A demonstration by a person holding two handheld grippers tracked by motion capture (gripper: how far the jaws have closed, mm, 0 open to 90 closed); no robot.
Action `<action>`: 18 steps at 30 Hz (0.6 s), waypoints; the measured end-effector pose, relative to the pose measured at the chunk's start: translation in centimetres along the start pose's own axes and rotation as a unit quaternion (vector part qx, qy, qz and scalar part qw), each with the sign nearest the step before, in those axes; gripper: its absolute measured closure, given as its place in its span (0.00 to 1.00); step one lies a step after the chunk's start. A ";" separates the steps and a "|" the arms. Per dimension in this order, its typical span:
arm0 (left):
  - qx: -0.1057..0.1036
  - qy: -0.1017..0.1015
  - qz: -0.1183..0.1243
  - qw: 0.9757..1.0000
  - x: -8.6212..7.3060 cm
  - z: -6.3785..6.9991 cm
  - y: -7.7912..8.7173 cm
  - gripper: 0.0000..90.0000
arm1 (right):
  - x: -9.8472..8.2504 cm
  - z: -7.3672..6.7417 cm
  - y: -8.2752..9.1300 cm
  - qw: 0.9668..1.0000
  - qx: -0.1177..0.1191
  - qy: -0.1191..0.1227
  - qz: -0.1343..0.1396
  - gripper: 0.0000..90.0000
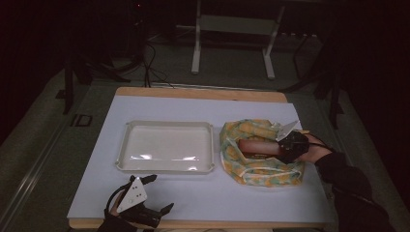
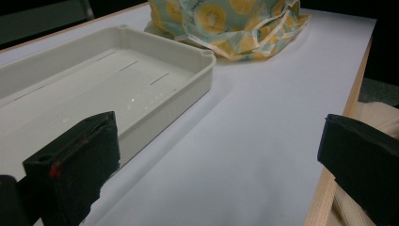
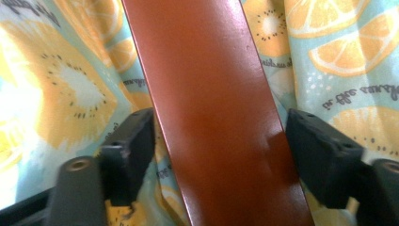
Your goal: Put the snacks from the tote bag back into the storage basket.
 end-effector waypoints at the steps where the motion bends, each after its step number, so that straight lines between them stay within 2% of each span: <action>1: 0.000 0.000 0.000 1.000 0.0 0.0 0.0 0.00 | 0.0 0.0 0.0 1.000 0.003 0.001 0.002 0.35; 3: 0.001 0.001 -0.001 1.000 0.0 0.0 0.0 0.00 | 0.0 -0.1 0.2 1.000 0.004 0.006 0.008 0.41; 7: 0.001 0.003 0.000 1.000 0.0 -0.1 0.0 0.00 | 0.0 -0.4 0.4 1.000 0.012 0.015 0.018 0.46; 9: 0.001 0.003 0.000 1.000 0.0 -0.1 0.0 0.00 | 0.0 -0.5 0.5 0.999 0.017 0.015 0.027 0.47; 18: 0.002 0.003 0.000 1.000 0.0 -0.1 0.0 0.00 | -0.2 -0.8 1.2 0.999 0.028 0.032 0.032 0.47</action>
Point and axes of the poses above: each handheld gripper's, and its own axes: y roughly backward along the jaws, x roughly out of its top, z roughly to its right, the point moved 7 cm from there along -y, roughly forward along the jaws, and after that the axes turned 9 degrees about -x, right-handed, at the moved point
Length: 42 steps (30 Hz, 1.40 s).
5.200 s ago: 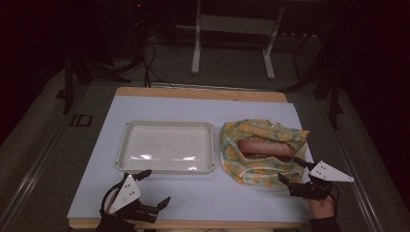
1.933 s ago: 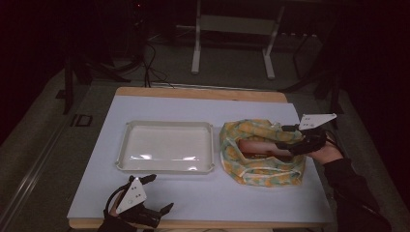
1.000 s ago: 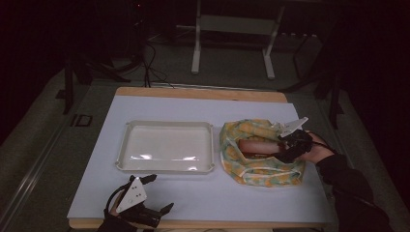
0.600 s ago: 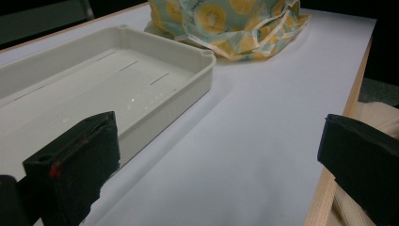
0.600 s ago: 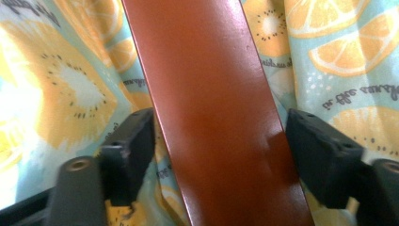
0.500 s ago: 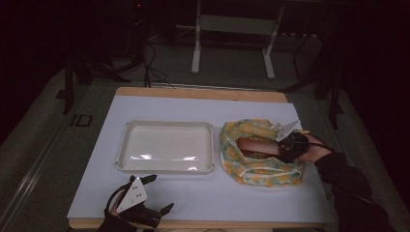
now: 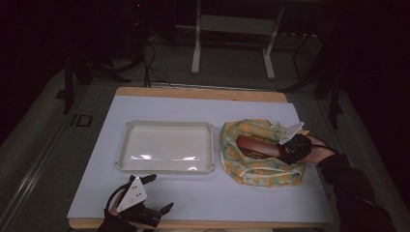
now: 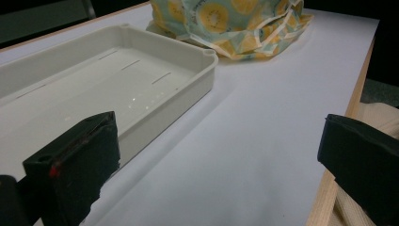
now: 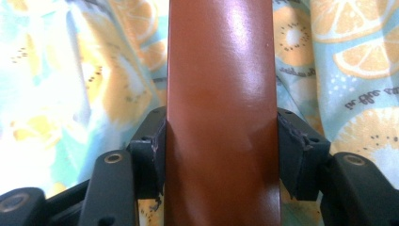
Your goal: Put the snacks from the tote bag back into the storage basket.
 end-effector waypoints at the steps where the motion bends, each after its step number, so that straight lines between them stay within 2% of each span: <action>1: 0.000 0.000 0.000 1.000 0.0 0.0 0.0 0.00 | 0.1 0.0 0.1 1.000 -0.002 0.000 0.002 0.47; 17: -0.001 -0.001 0.000 1.000 0.0 0.0 0.0 0.00 | 1.1 1.2 3.5 0.999 -0.020 -0.011 0.034 0.48; 25: -0.002 -0.002 -0.001 1.000 0.0 0.1 0.0 0.00 | 1.9 1.6 5.3 0.999 -0.028 -0.005 0.038 0.48; 31: -0.004 -0.004 -0.005 1.000 -0.1 0.2 -0.1 0.00 | 2.9 1.8 6.7 0.998 -0.033 -0.001 0.051 0.48; 42: -0.008 -0.005 -0.005 1.000 -0.1 0.3 -0.1 0.00 | 5.4 1.8 8.5 0.997 -0.037 0.024 0.062 0.48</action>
Point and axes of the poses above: each handheld gripper's, and its own axes: y roughly backward along the jaws, x roughly out of its top, z roughly to its right, the point moved 7 cm from there along -y, roughly forward along the jaws, and after that the axes turned 9 degrees about -x, right-handed, at the moved point
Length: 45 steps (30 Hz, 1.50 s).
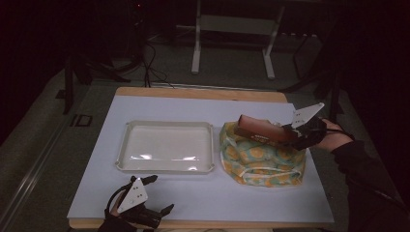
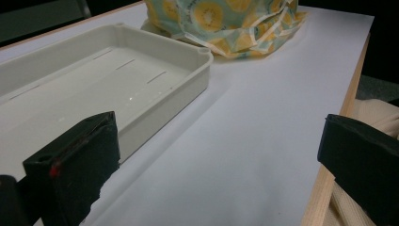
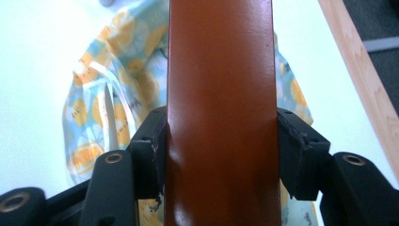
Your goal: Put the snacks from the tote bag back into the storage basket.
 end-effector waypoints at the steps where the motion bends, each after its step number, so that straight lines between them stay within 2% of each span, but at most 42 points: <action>1: 0.000 0.000 0.000 1.000 0.0 0.0 0.0 0.00 | 0.4 0.0 0.1 1.000 0.000 0.003 0.003 0.48; 9: -0.004 -0.001 0.001 1.000 0.0 0.1 0.0 0.00 | 3.0 -0.3 0.4 1.000 0.009 0.023 0.017 0.48; 21: -0.011 -0.007 -0.005 1.000 -0.1 0.4 -0.1 0.00 | 6.5 -1.2 -0.4 0.998 0.019 0.057 0.023 0.48; 37: -0.011 -0.012 -0.003 1.000 0.0 0.5 -0.1 0.00 | 10.2 -2.8 -2.3 0.994 0.046 0.098 0.020 0.48; 45: -0.015 -0.016 -0.007 1.000 -0.1 0.6 -0.2 0.00 | 12.3 -3.9 -3.6 0.991 0.056 0.114 0.031 0.48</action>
Point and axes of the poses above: each handheld gripper's, and its own axes: y roughly backward along the jaws, x roughly out of its top, z roughly to its right, the point moved 7 cm from there along -y, roughly forward along the jaws, and after that the axes turned 9 degrees about -x, right-handed, at the moved point
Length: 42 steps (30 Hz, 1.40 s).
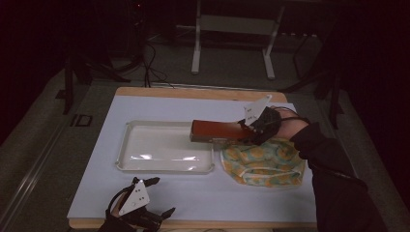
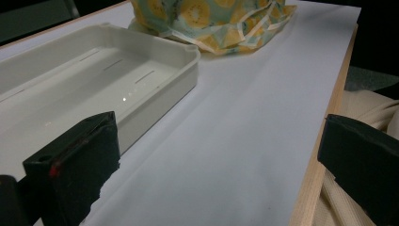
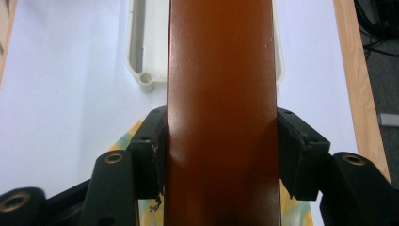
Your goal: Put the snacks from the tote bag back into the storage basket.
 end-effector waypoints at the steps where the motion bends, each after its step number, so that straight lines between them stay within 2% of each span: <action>1: -0.001 0.000 0.000 1.000 0.0 0.0 0.0 0.00 | 0.3 -0.1 -0.2 1.000 0.002 -0.001 0.003 0.48; 13: -0.004 -0.003 0.001 1.000 0.0 0.1 0.0 0.00 | 3.7 -1.1 -2.9 0.999 0.020 0.031 0.028 0.48; 26: -0.005 -0.004 0.002 1.000 0.0 0.1 0.1 0.00 | 6.6 -1.7 -5.2 0.997 0.038 0.037 0.055 0.48; 29: 0.000 -0.005 0.005 1.000 0.1 0.0 0.2 0.00 | 7.3 -1.8 -5.7 0.997 0.037 0.038 0.063 0.48; 33: 0.000 -0.005 0.005 1.000 0.1 0.1 0.2 0.00 | 7.8 -2.1 -6.6 0.995 0.041 0.045 0.075 0.48; 42: -0.002 -0.006 0.005 1.000 0.0 0.1 0.3 0.00 | 7.5 -2.8 -9.6 0.996 0.048 0.054 0.058 0.48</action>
Point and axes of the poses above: each handheld gripper's, and its own axes: y roughly backward along the jaws, x roughly out of its top, z roughly to its right, the point moved 7 cm from there along -y, roughly forward along the jaws, and after that the axes turned 9 degrees about -x, right-handed, at the moved point
